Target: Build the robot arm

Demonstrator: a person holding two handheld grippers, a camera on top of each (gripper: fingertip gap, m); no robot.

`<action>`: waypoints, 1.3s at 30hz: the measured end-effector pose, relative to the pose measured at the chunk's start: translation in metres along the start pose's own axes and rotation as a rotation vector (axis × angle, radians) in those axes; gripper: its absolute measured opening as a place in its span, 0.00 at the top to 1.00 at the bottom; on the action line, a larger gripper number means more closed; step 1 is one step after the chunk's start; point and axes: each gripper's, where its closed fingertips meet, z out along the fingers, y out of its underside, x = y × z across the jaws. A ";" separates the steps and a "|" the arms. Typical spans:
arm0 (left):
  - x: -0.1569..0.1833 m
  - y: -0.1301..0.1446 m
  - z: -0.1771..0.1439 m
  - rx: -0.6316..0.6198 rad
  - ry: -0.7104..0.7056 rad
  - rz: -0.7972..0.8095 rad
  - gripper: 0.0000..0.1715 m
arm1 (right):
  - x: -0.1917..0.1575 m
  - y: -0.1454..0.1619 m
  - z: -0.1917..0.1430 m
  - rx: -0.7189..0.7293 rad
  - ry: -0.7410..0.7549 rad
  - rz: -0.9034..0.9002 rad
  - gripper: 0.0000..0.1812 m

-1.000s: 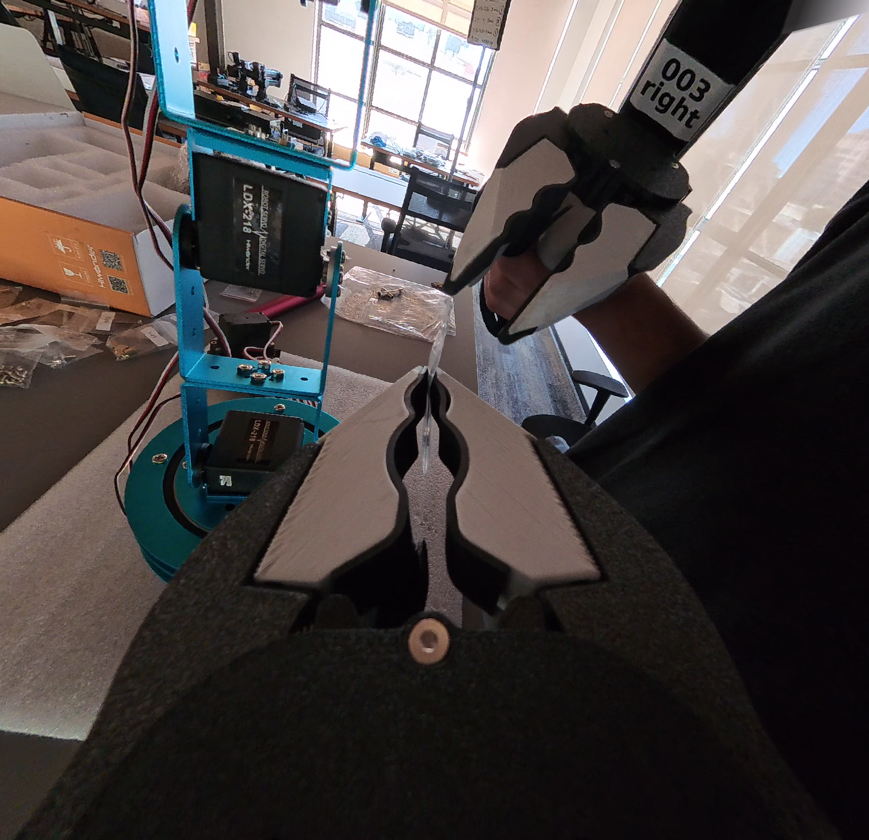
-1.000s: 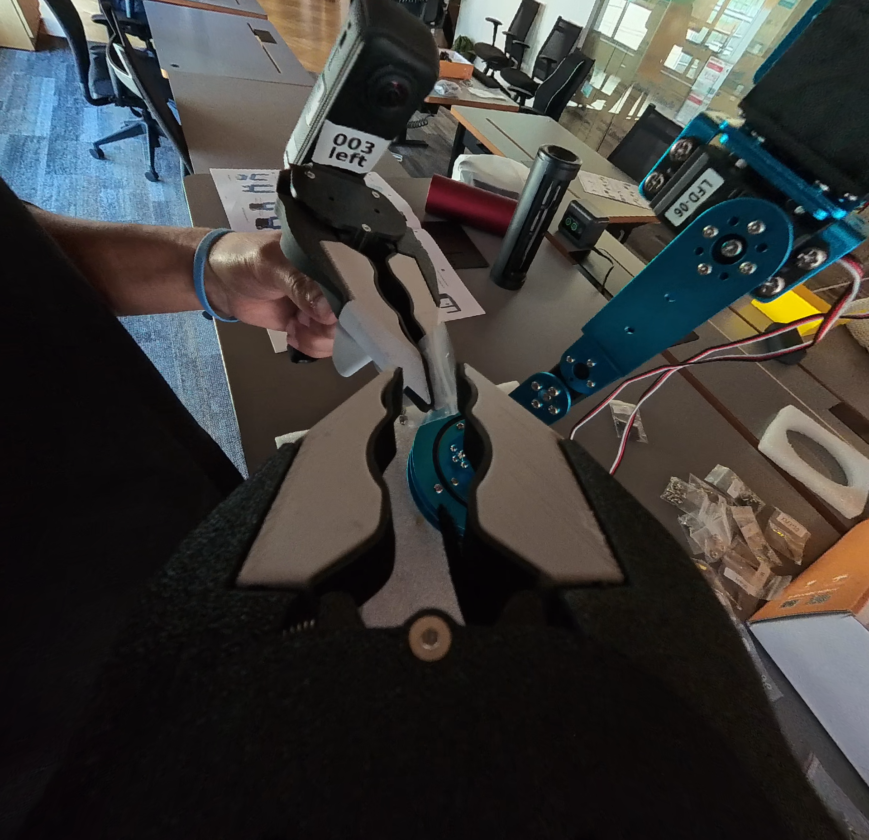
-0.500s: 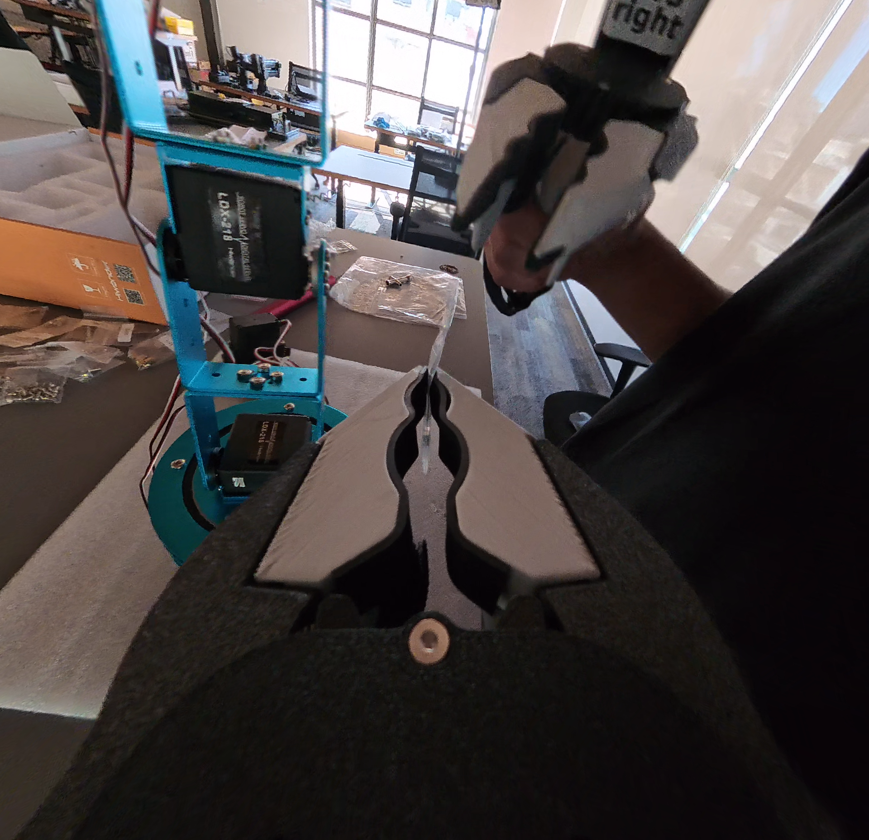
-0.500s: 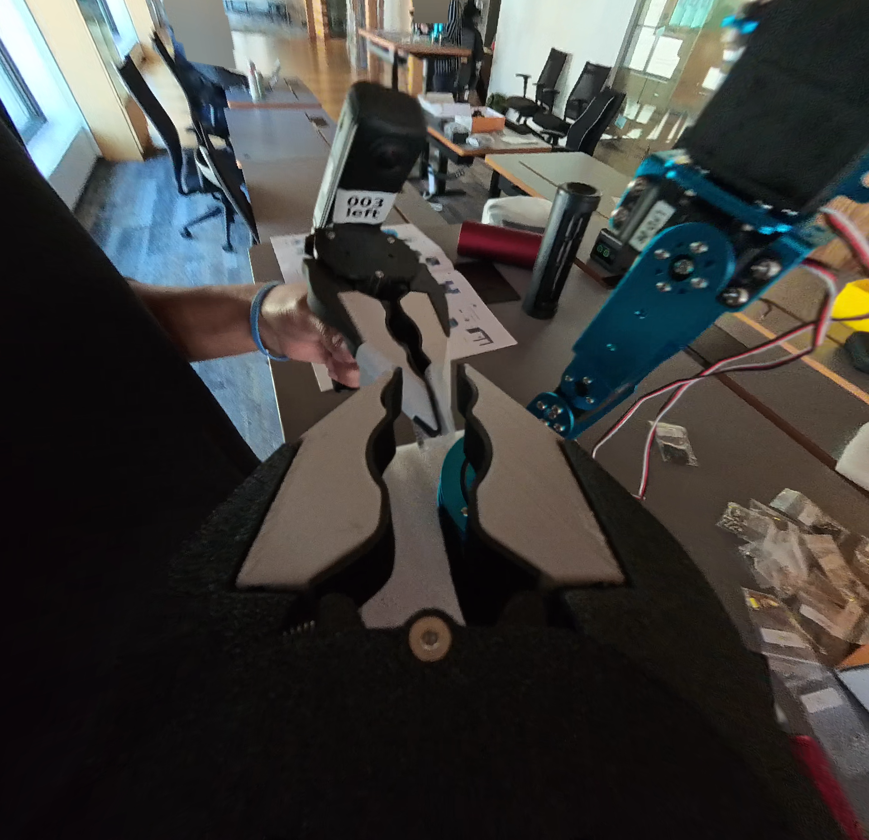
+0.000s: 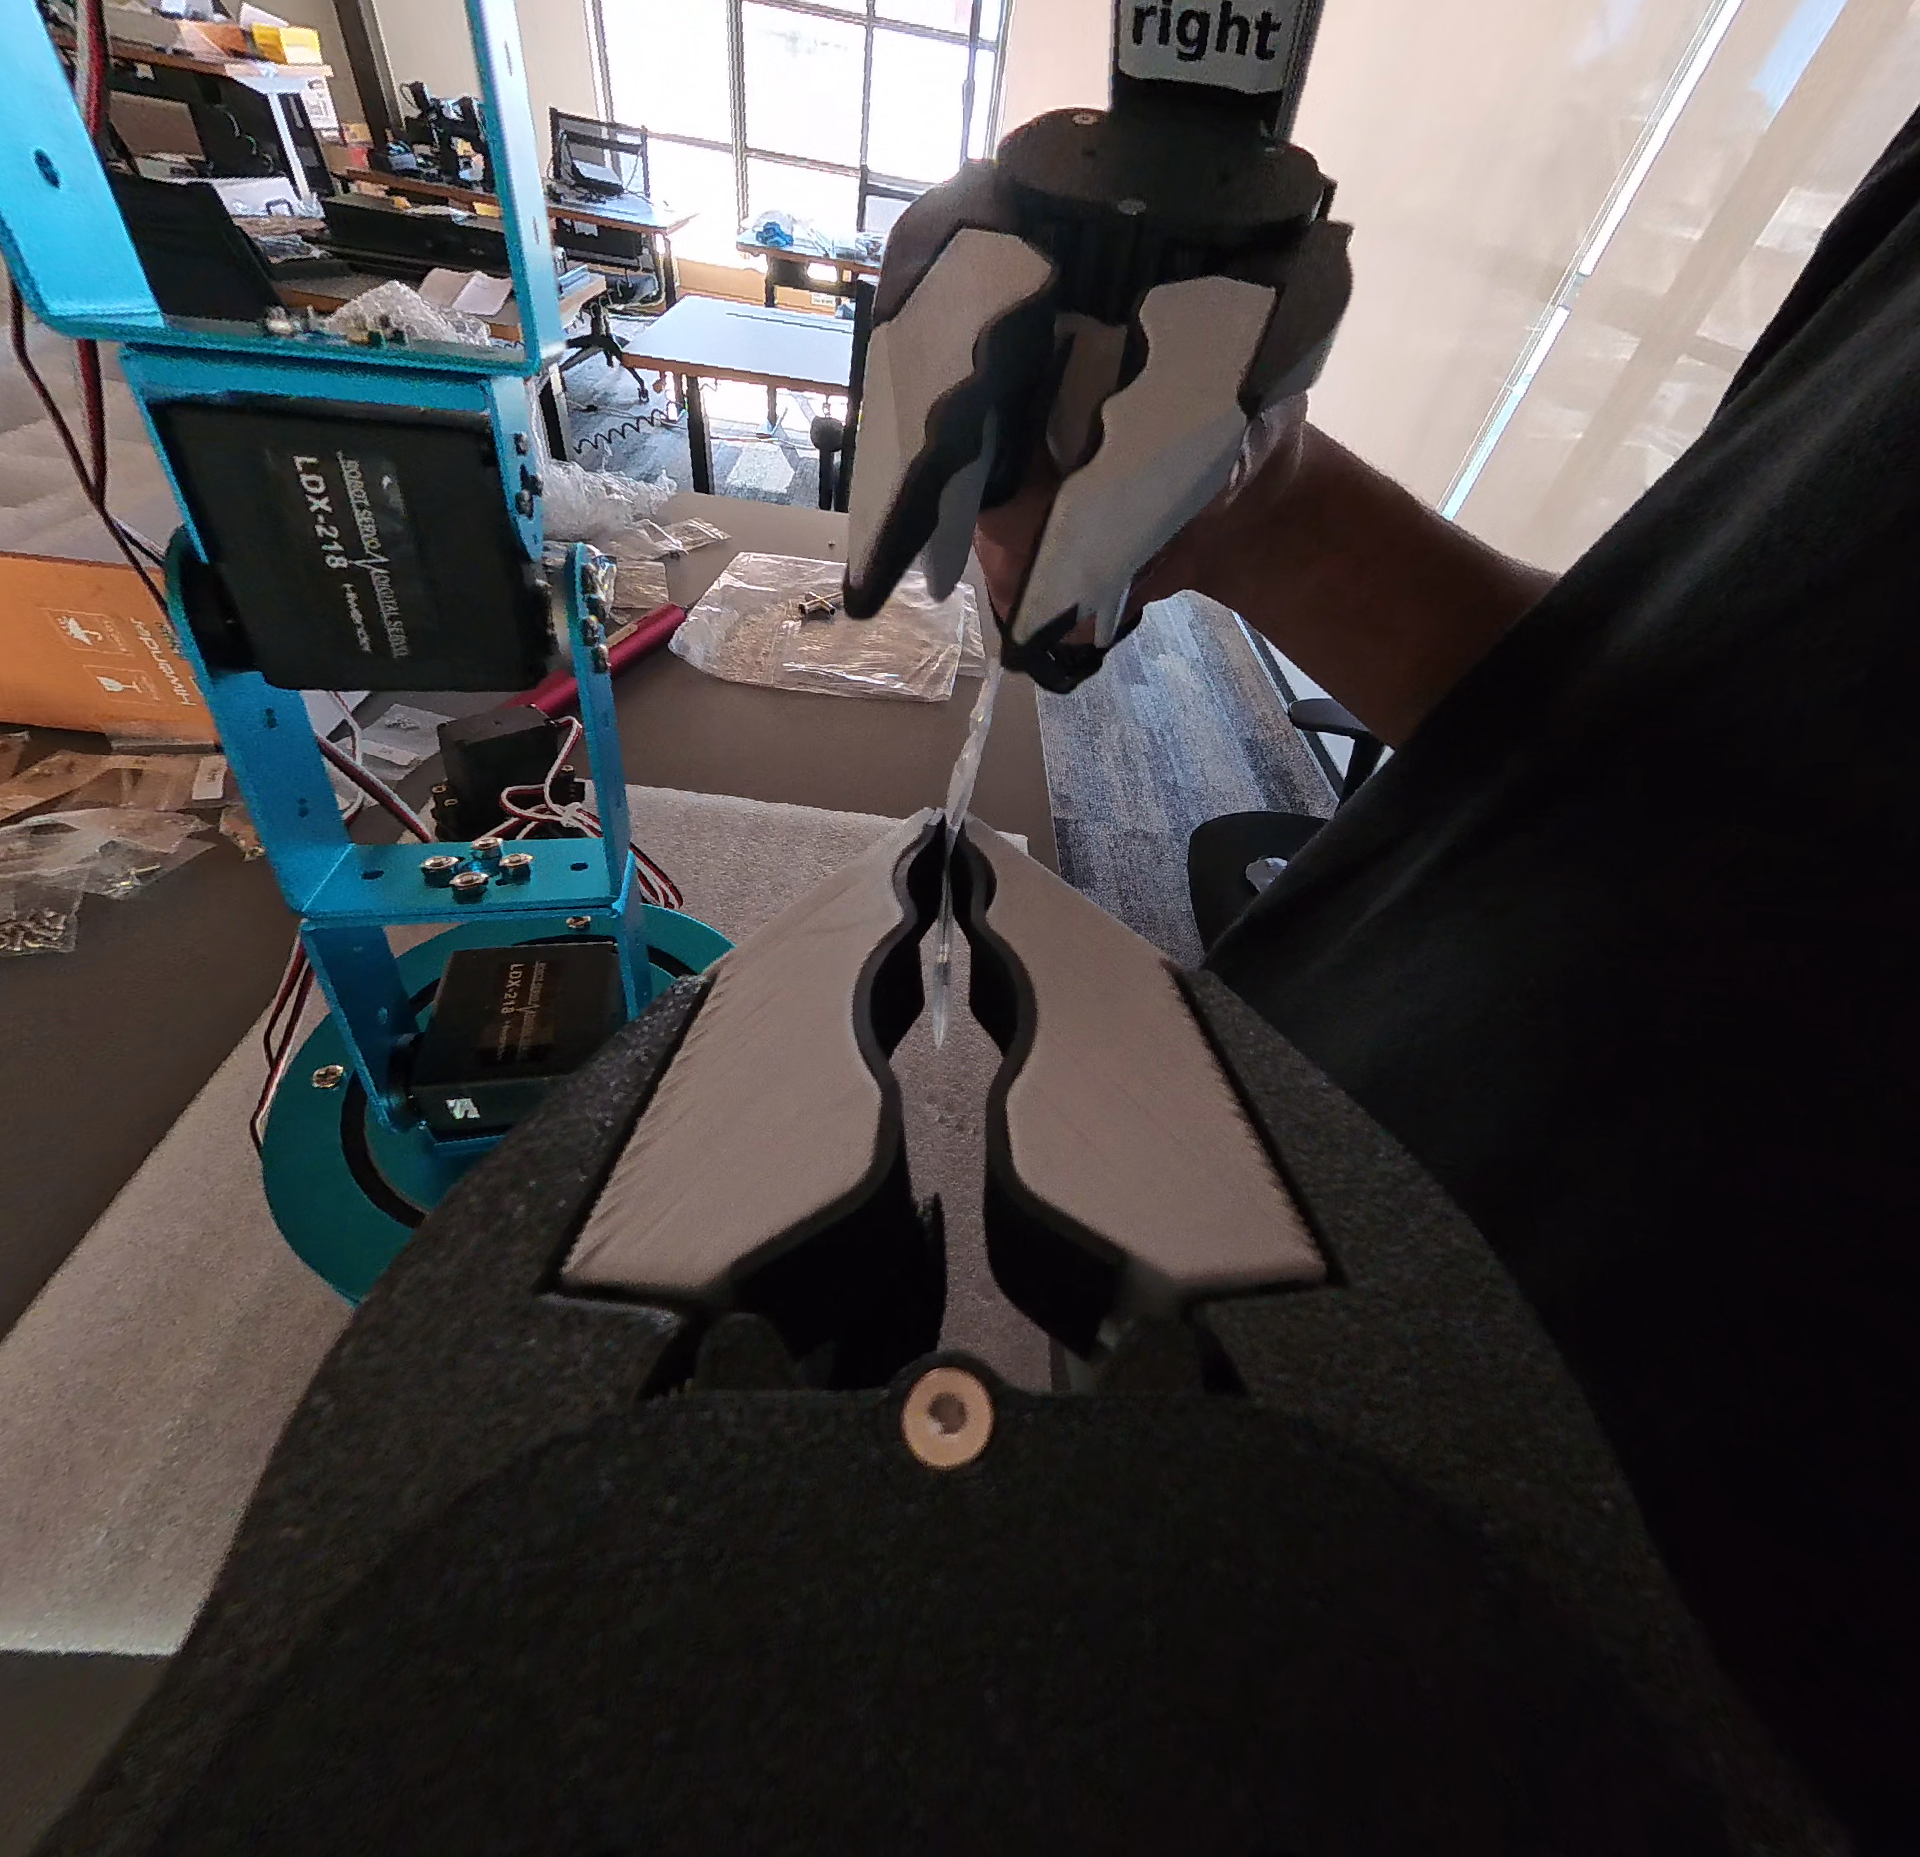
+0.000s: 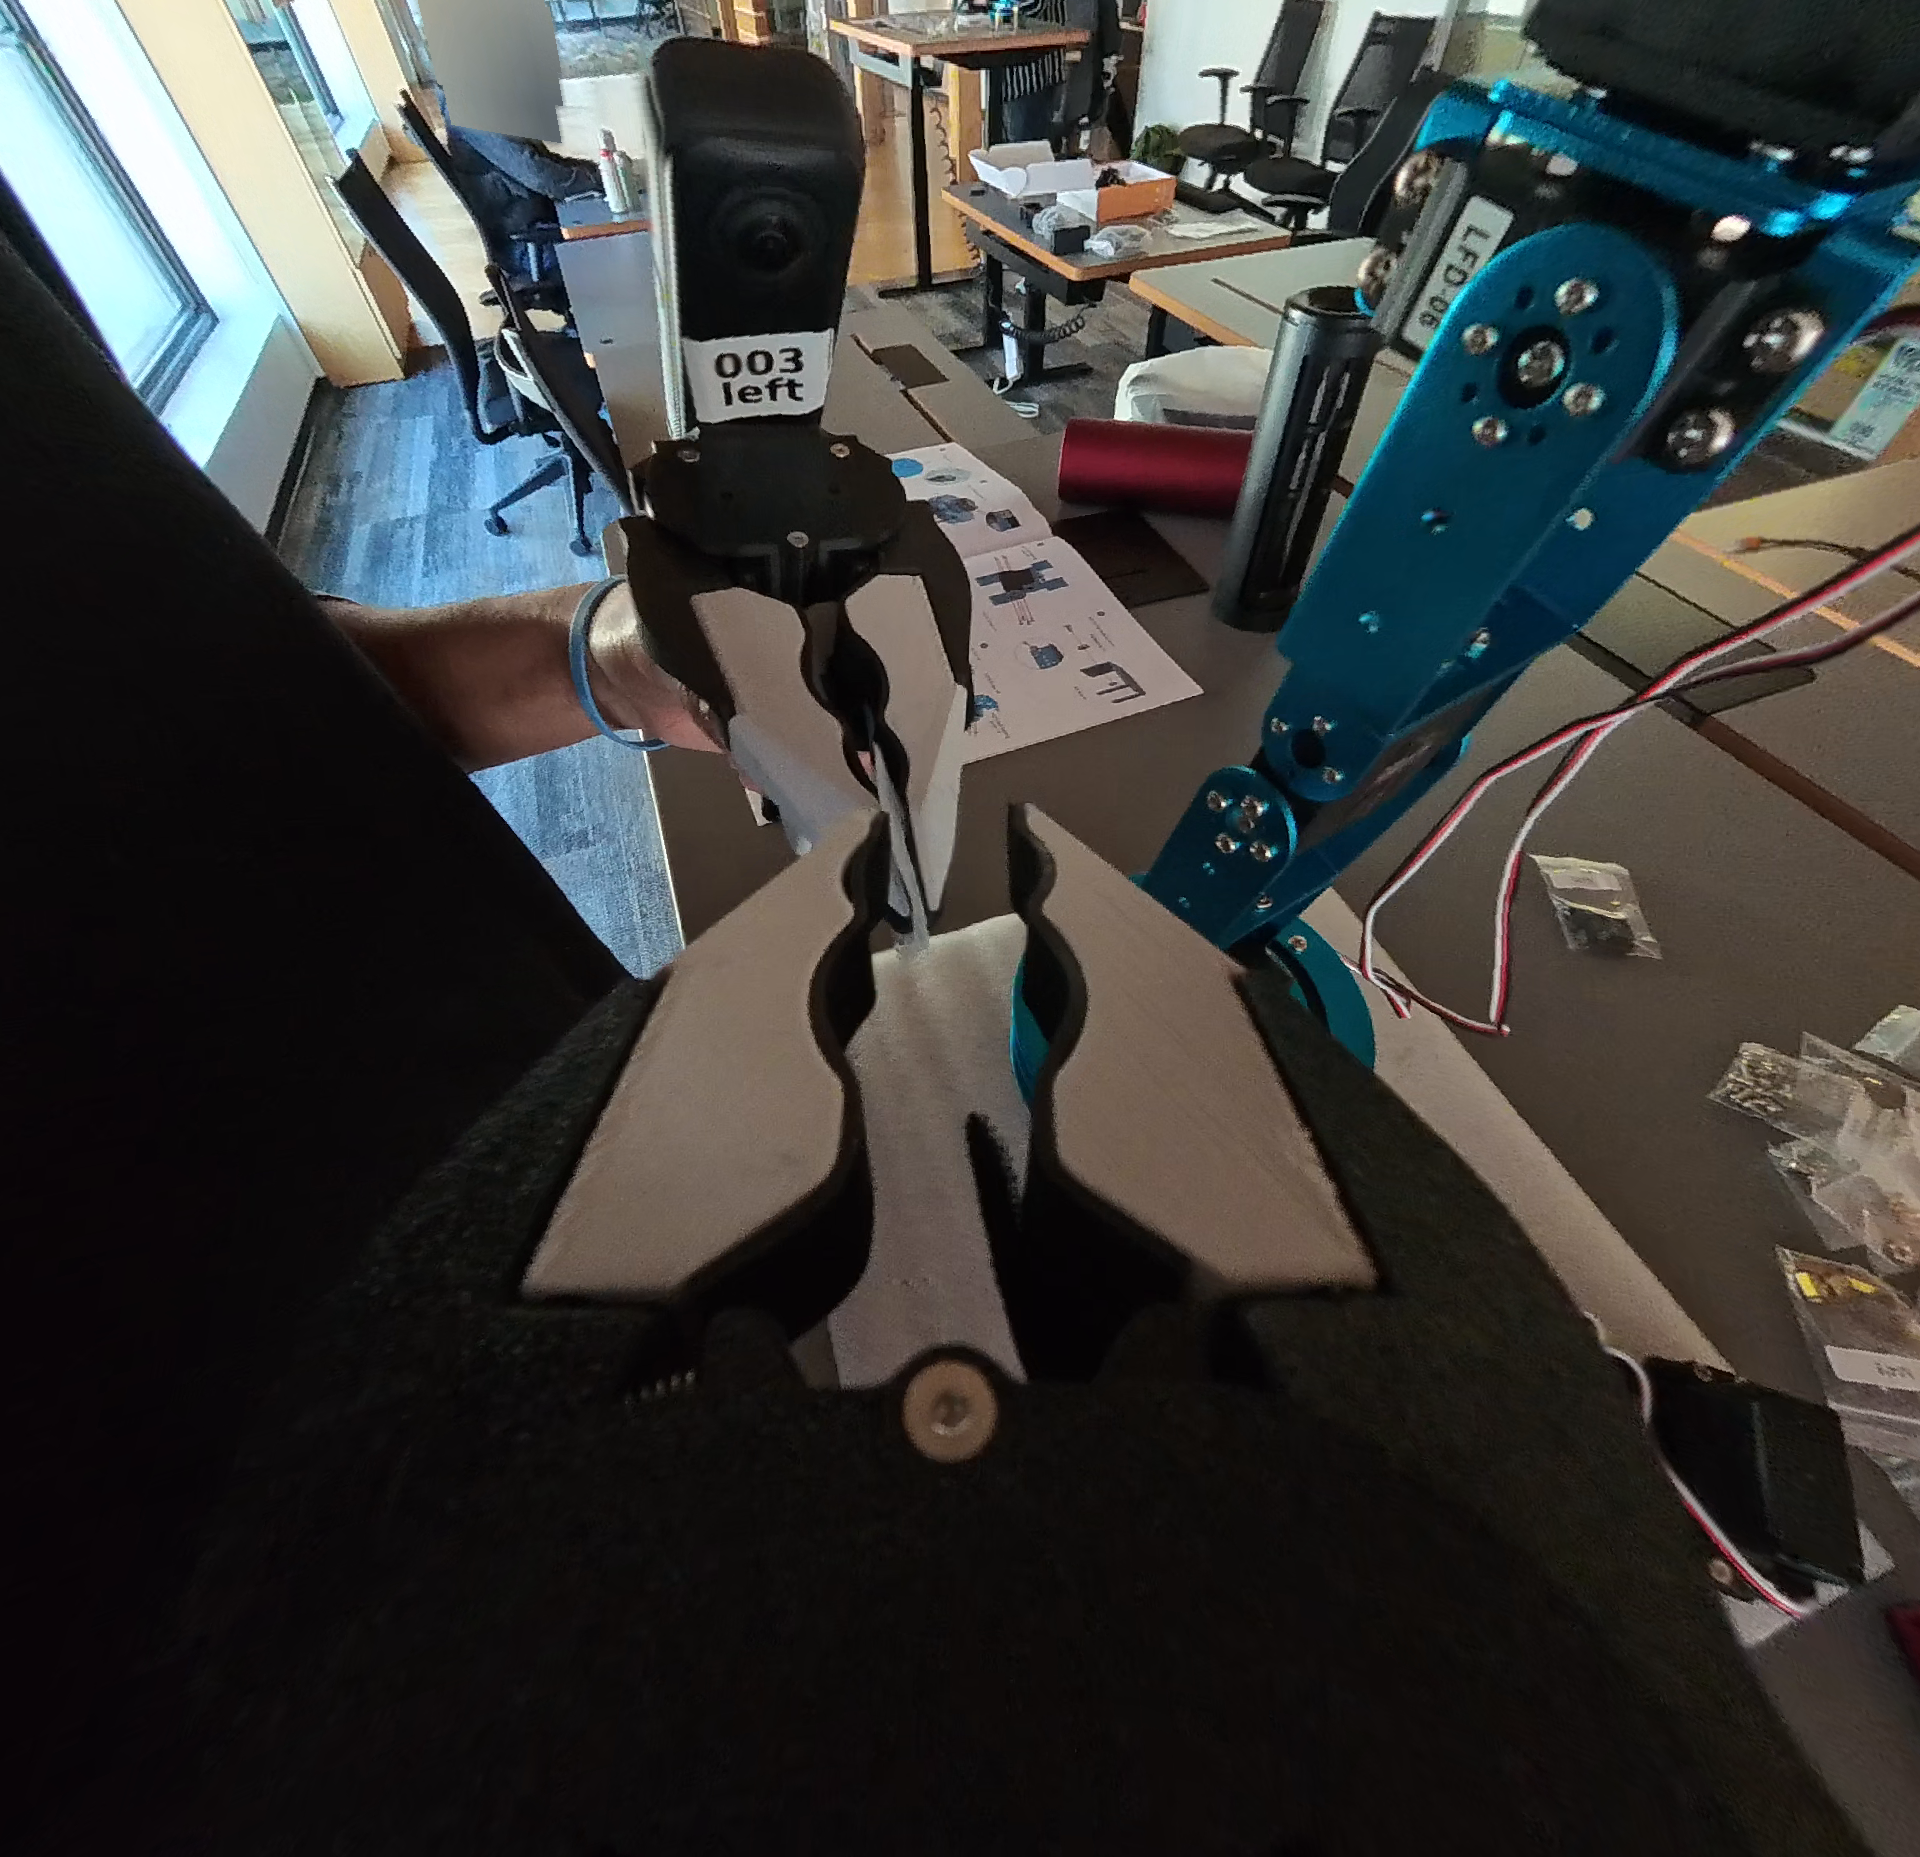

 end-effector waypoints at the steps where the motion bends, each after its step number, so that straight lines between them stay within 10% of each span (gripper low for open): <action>1: 0.000 0.001 0.000 -0.002 0.002 -0.001 1.00 | 0.002 0.000 -0.001 0.000 0.006 0.002 0.88; 39: -0.001 0.006 0.007 -0.040 0.033 -0.025 1.00 | 0.006 0.010 -0.003 -0.072 0.024 -0.053 0.89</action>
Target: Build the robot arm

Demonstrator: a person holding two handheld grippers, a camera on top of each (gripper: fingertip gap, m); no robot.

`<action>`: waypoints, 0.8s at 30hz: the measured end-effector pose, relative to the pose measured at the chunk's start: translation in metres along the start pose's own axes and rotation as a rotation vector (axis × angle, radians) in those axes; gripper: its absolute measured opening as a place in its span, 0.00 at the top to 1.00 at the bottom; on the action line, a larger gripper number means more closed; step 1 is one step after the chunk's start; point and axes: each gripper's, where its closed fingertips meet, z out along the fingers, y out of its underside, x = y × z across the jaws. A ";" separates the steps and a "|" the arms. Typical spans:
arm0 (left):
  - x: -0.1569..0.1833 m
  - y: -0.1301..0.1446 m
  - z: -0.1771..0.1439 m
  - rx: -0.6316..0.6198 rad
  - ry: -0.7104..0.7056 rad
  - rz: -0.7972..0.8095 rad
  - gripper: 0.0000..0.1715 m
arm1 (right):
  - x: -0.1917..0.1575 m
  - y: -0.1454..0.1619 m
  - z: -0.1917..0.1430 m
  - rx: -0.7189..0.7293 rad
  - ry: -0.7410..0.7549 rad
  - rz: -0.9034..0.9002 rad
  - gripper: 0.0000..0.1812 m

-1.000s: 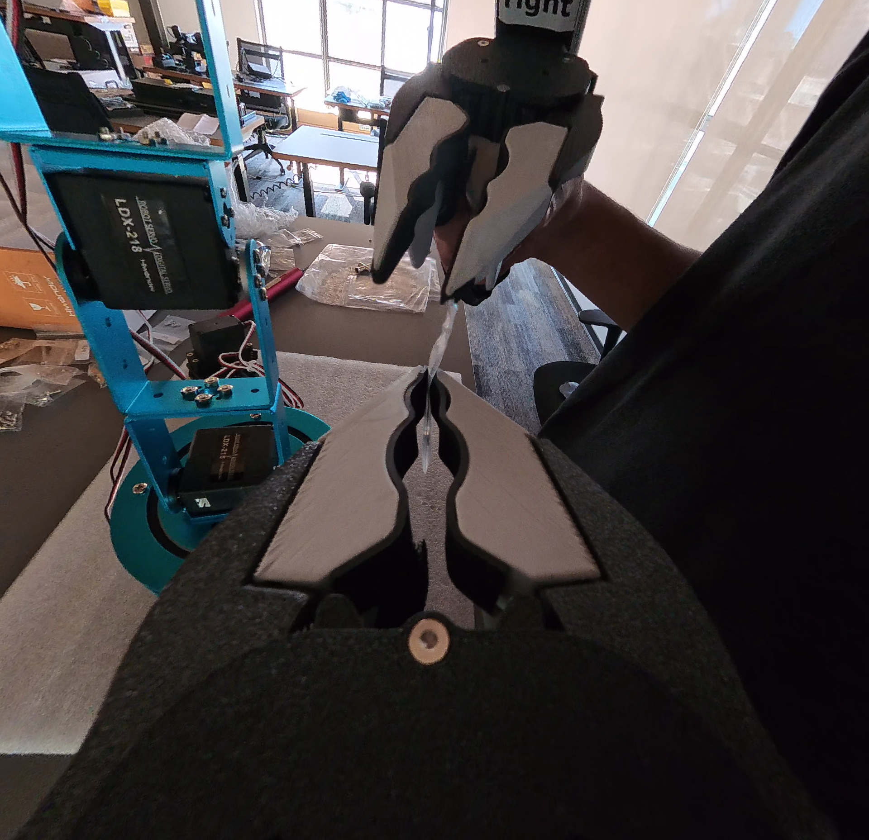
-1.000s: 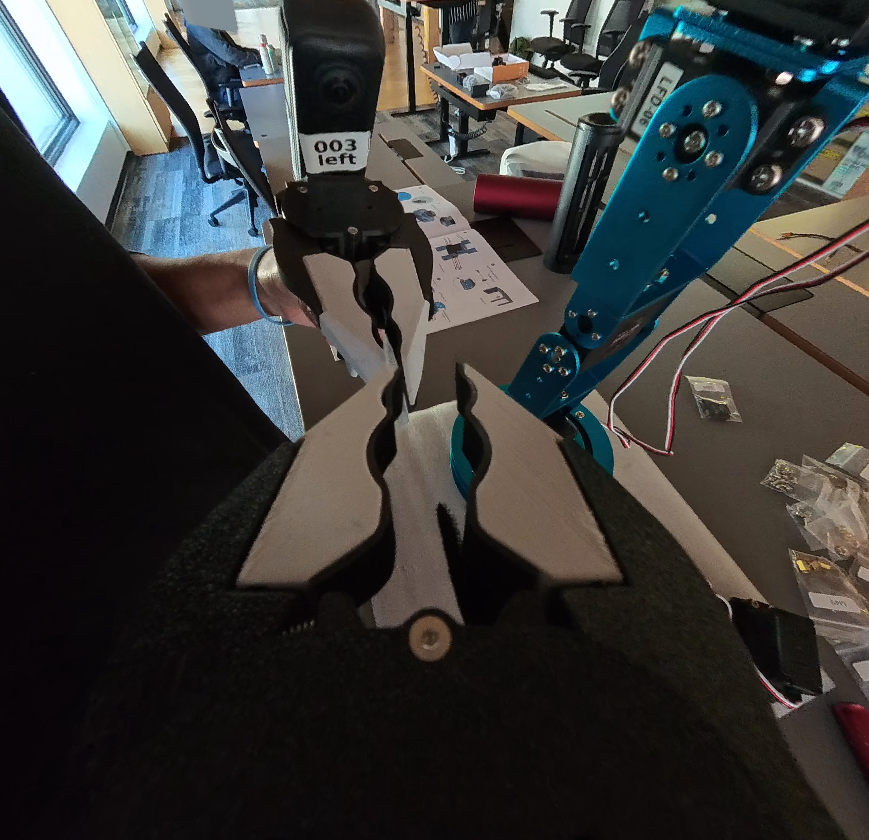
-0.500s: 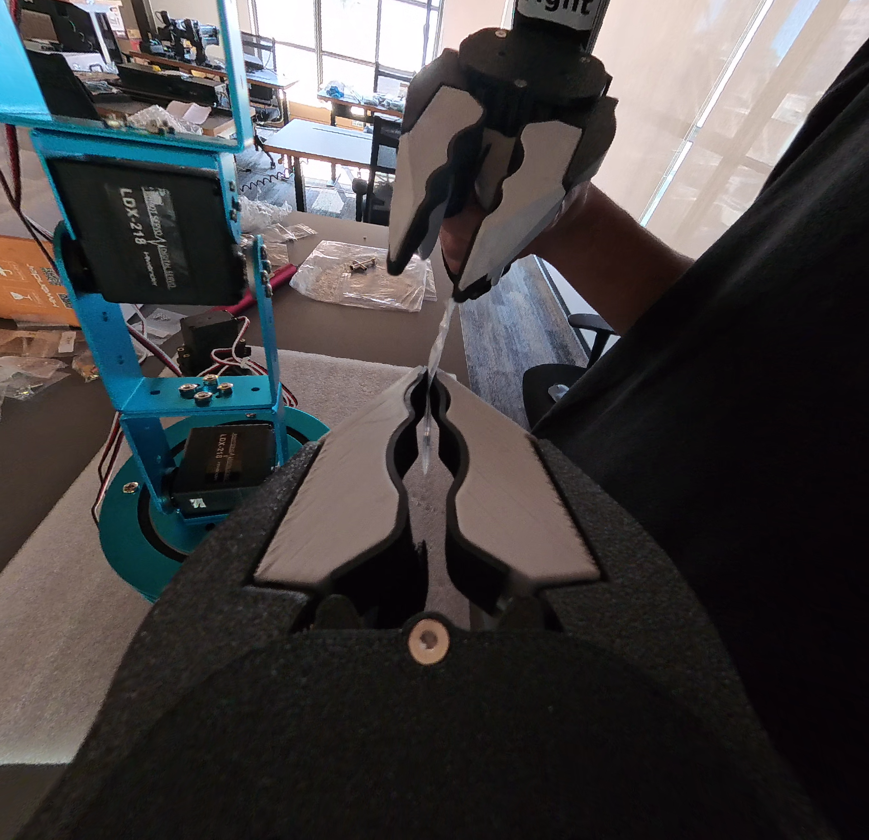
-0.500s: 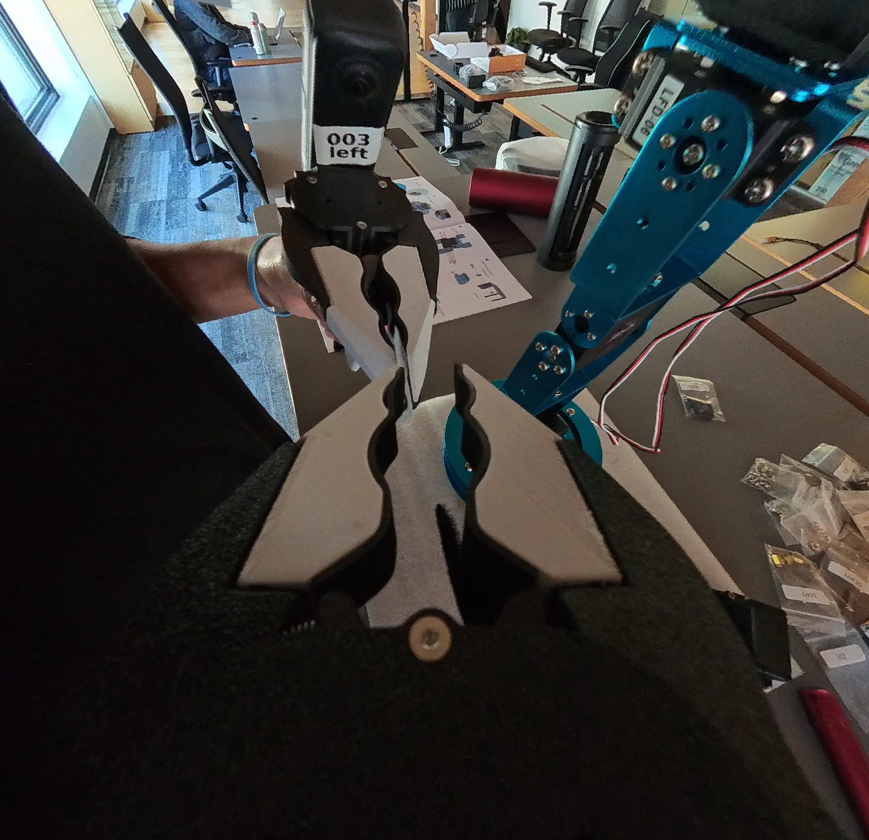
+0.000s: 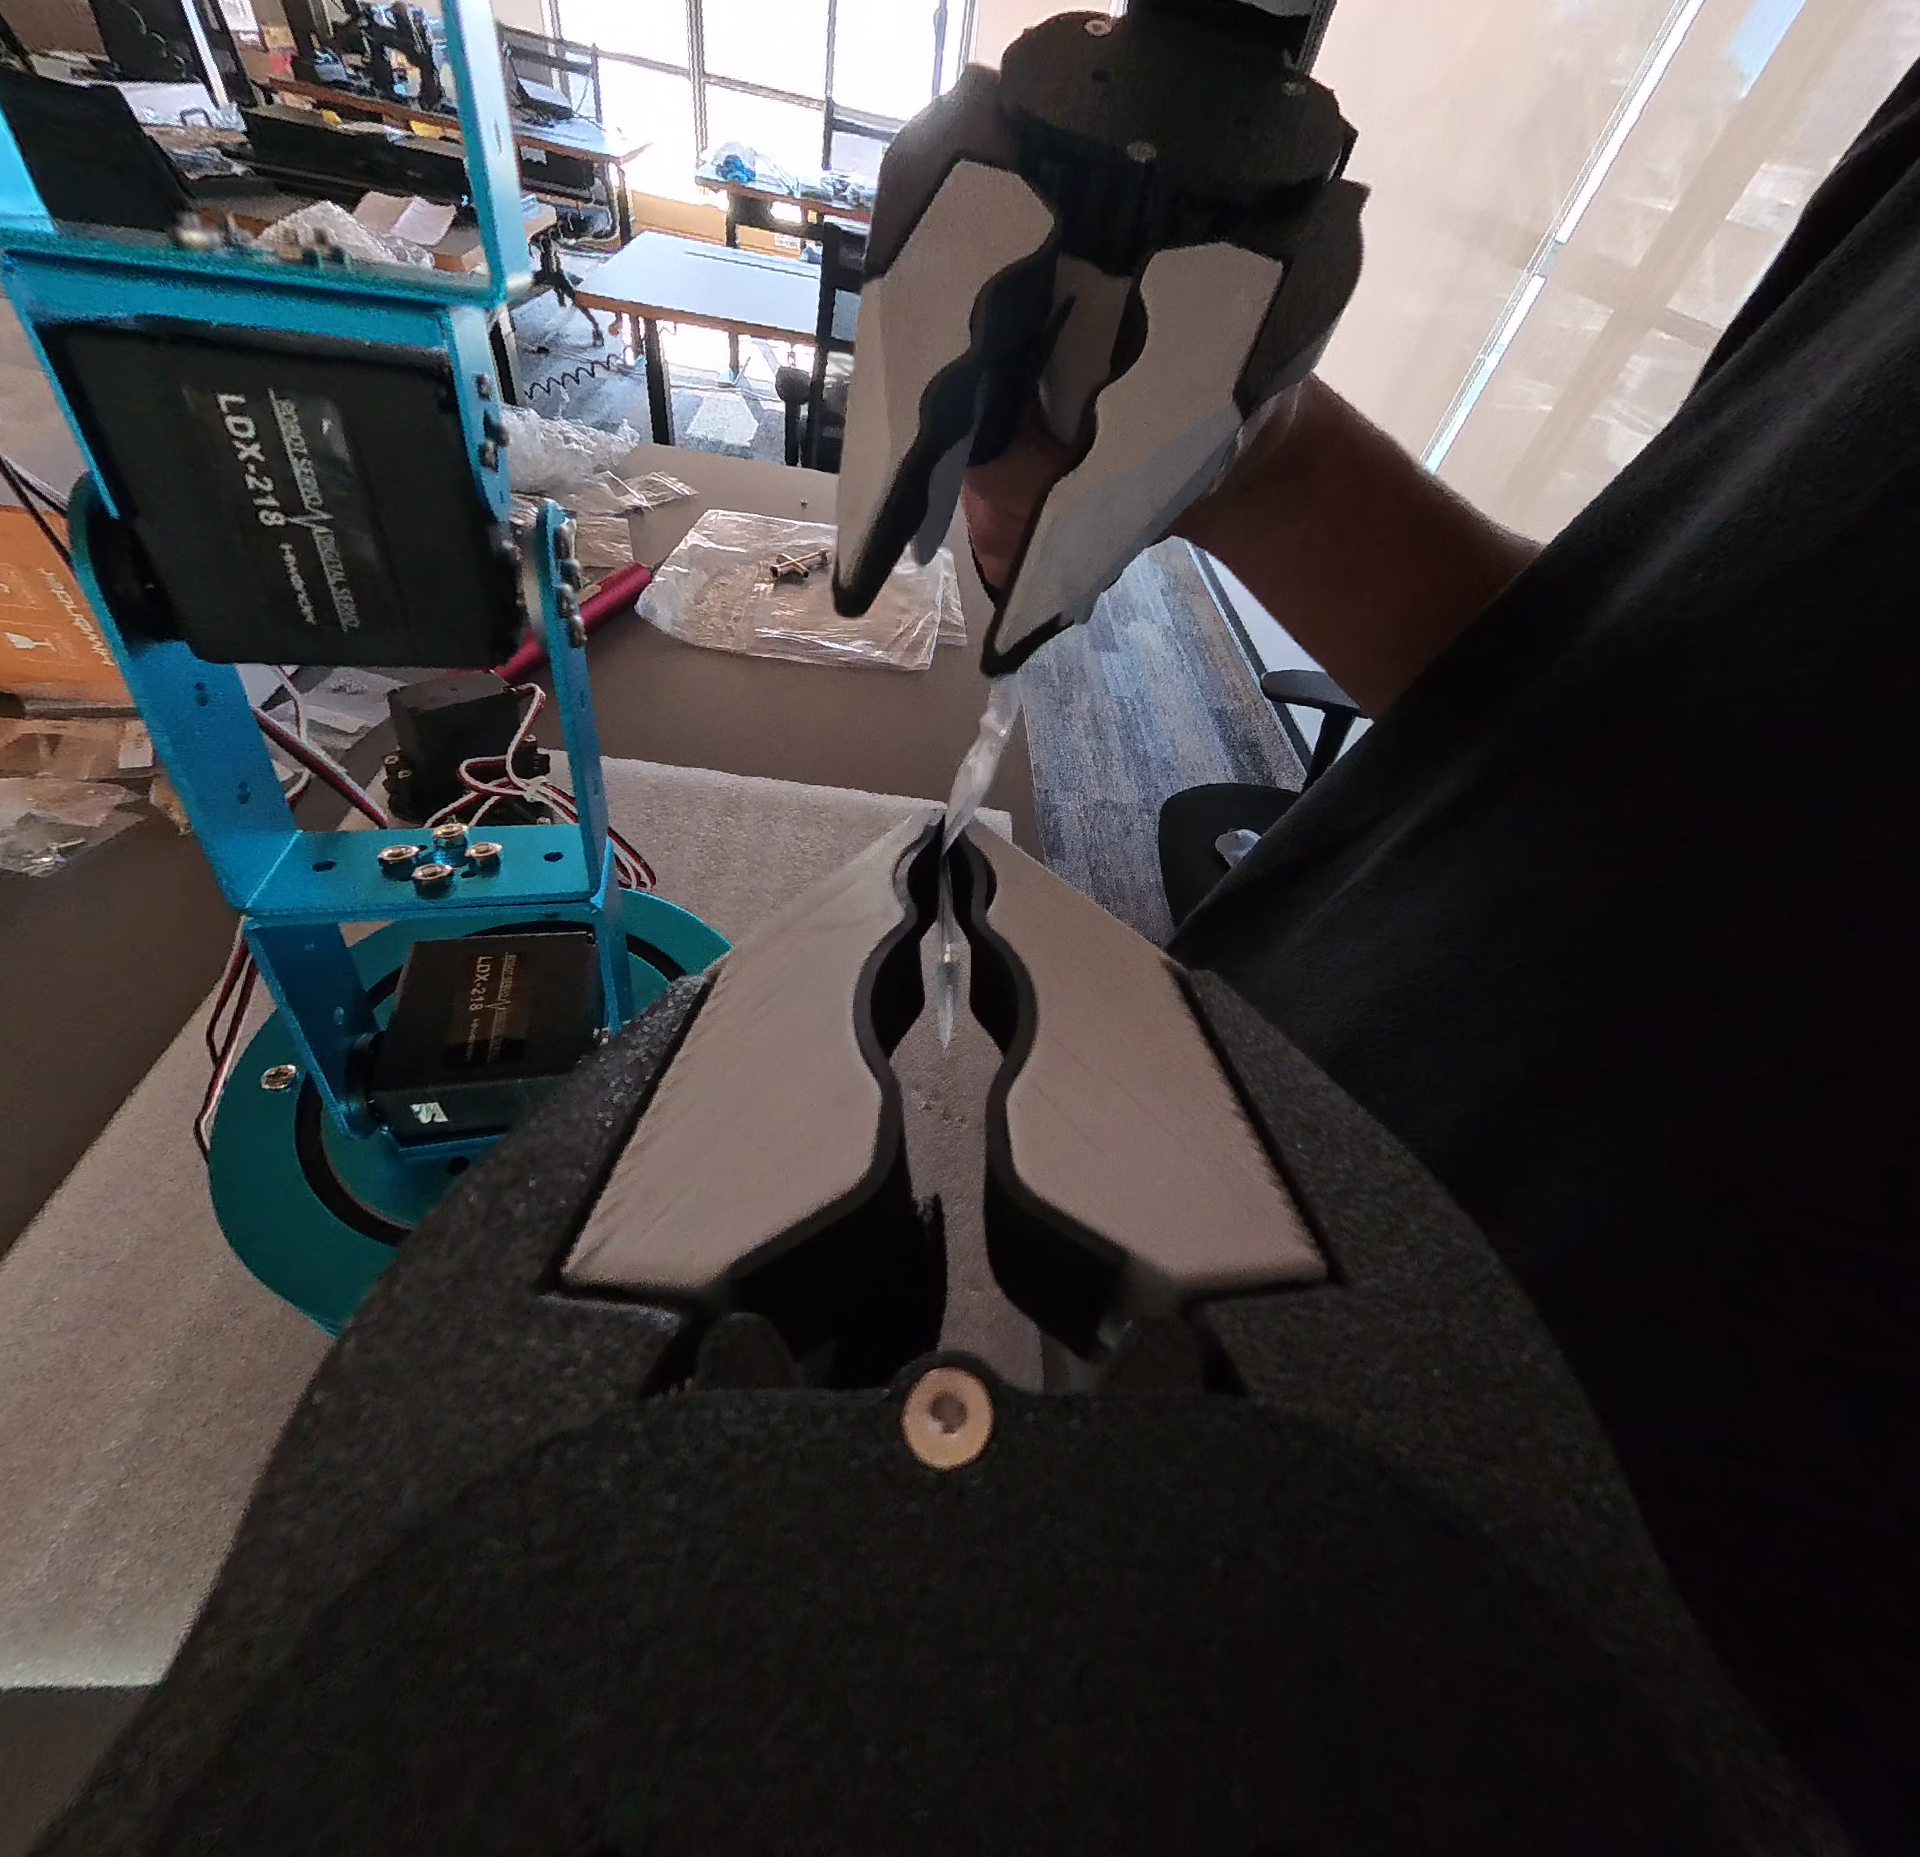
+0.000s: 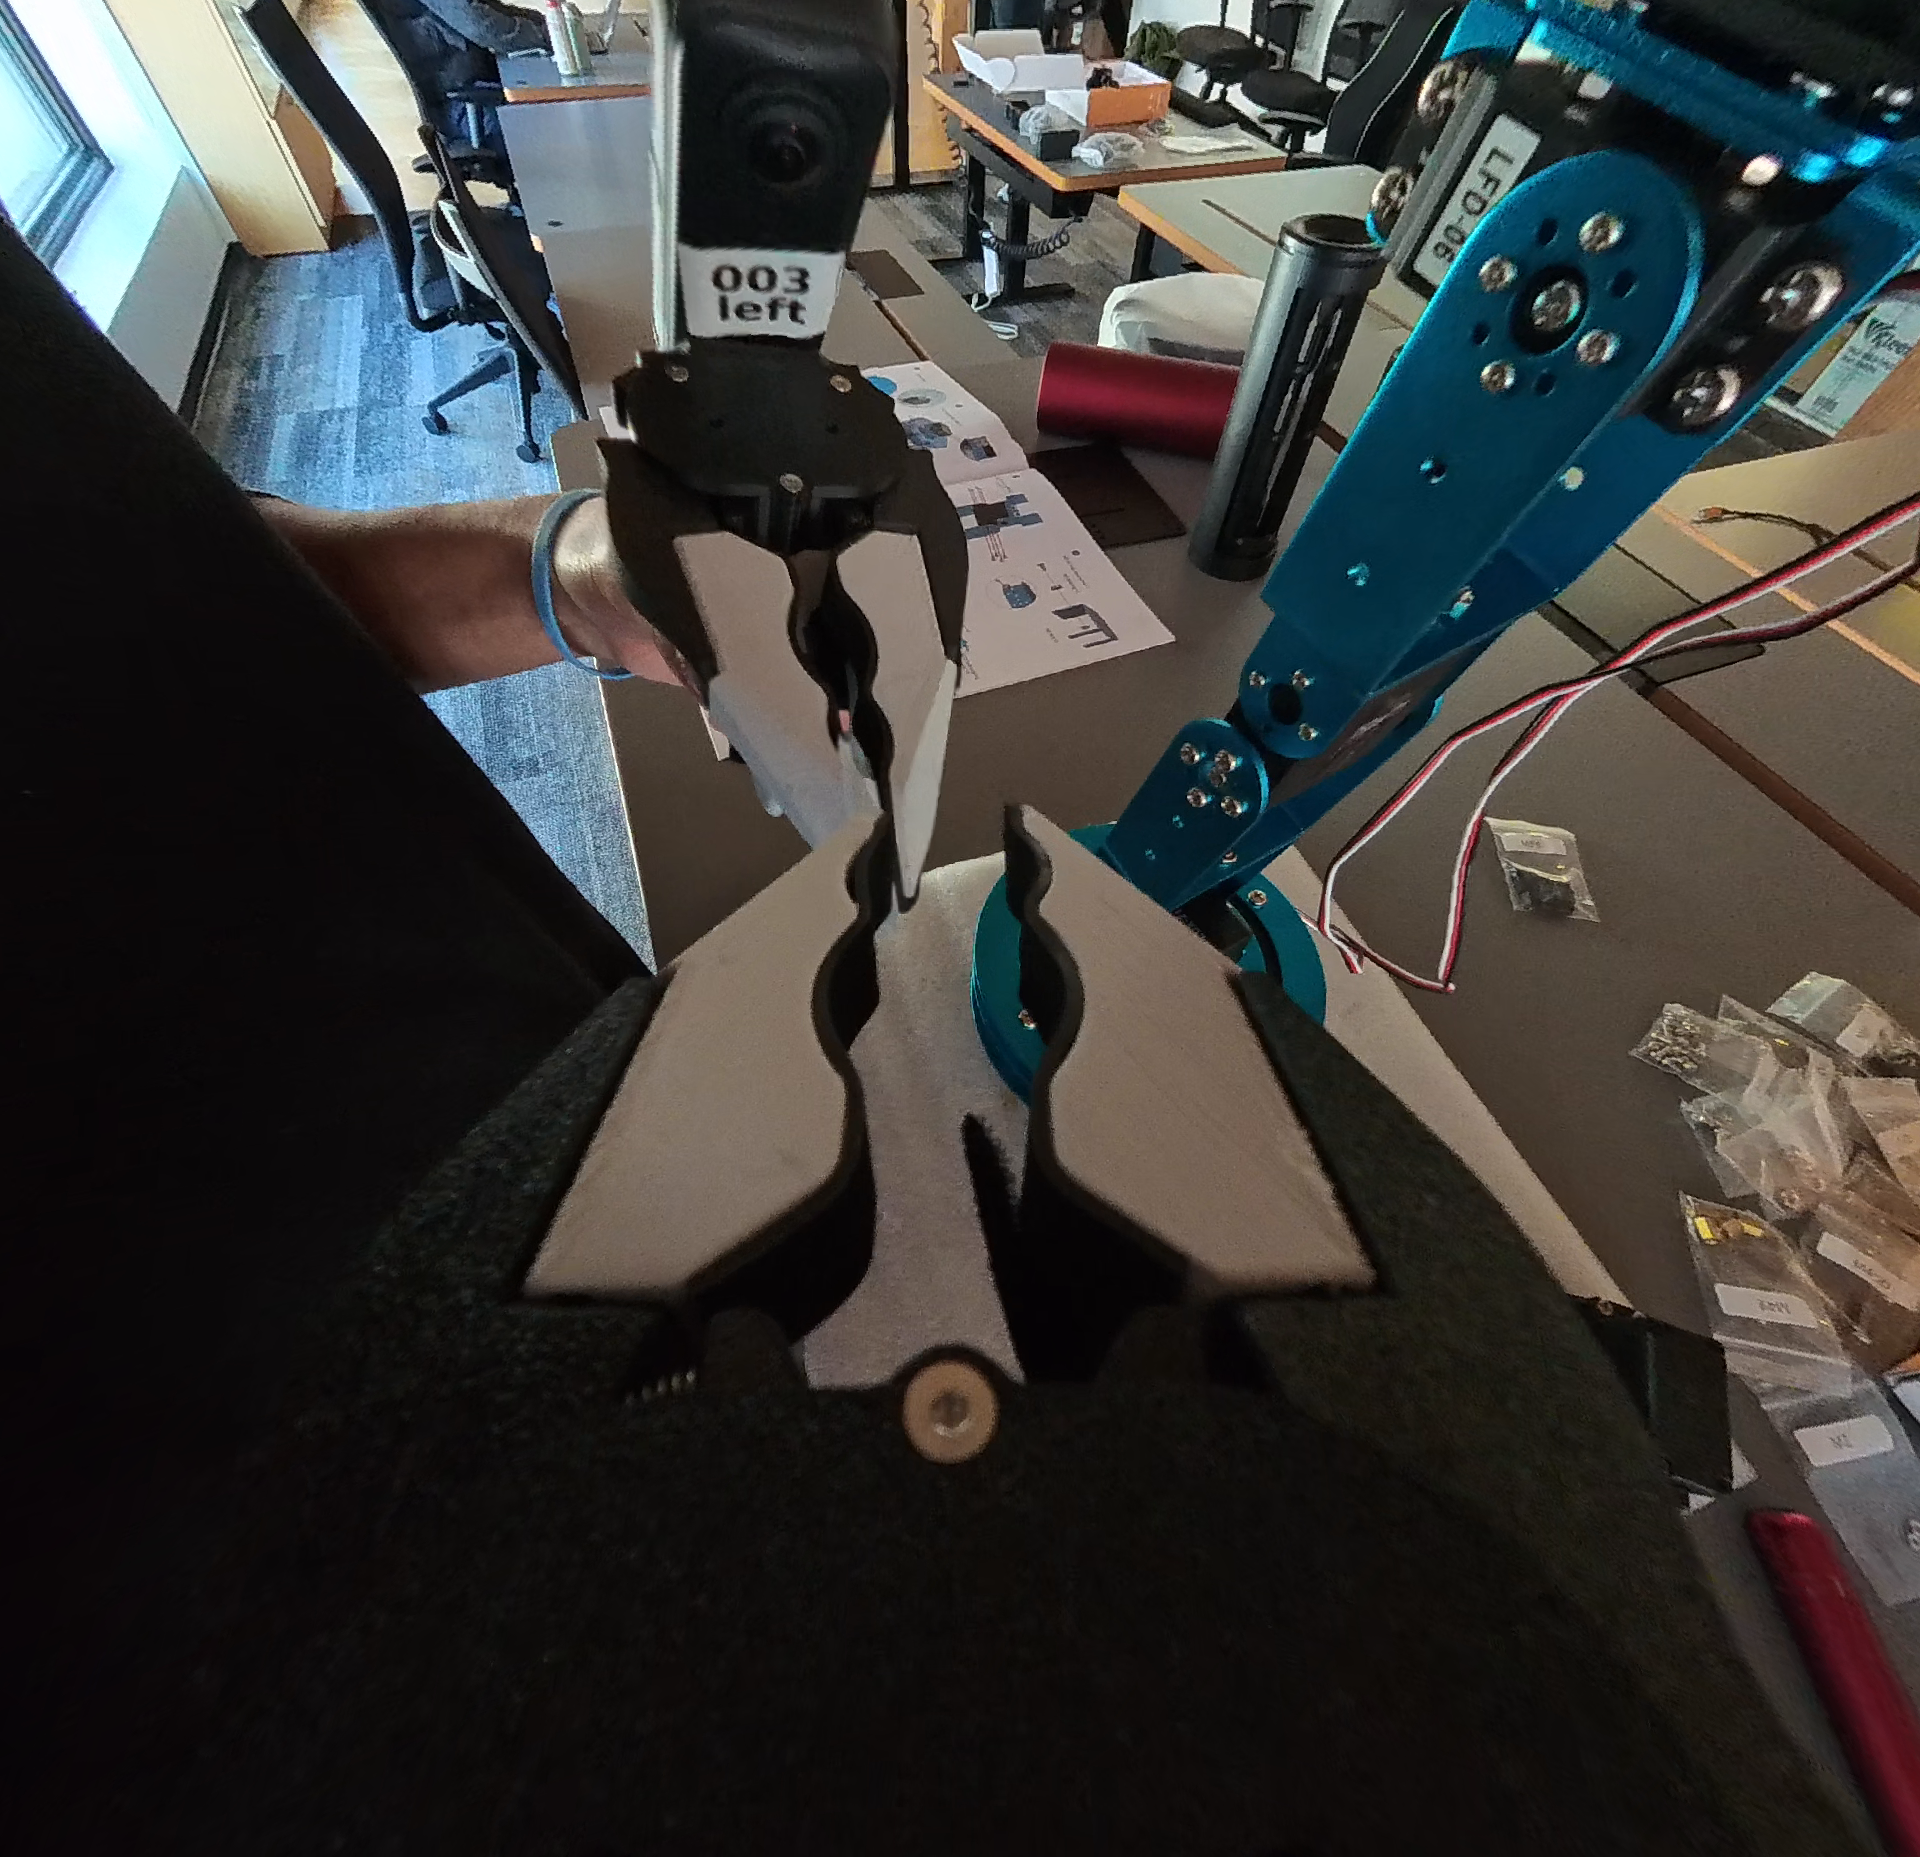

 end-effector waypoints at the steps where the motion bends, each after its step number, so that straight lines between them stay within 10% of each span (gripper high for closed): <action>1: -0.001 0.000 0.000 0.000 0.000 -0.003 1.00 | 0.000 -0.001 -0.001 0.003 0.001 0.000 0.89; 24: -0.004 0.002 0.002 -0.004 -0.005 -0.015 1.00 | -0.008 0.005 0.001 -0.028 -0.051 0.000 0.89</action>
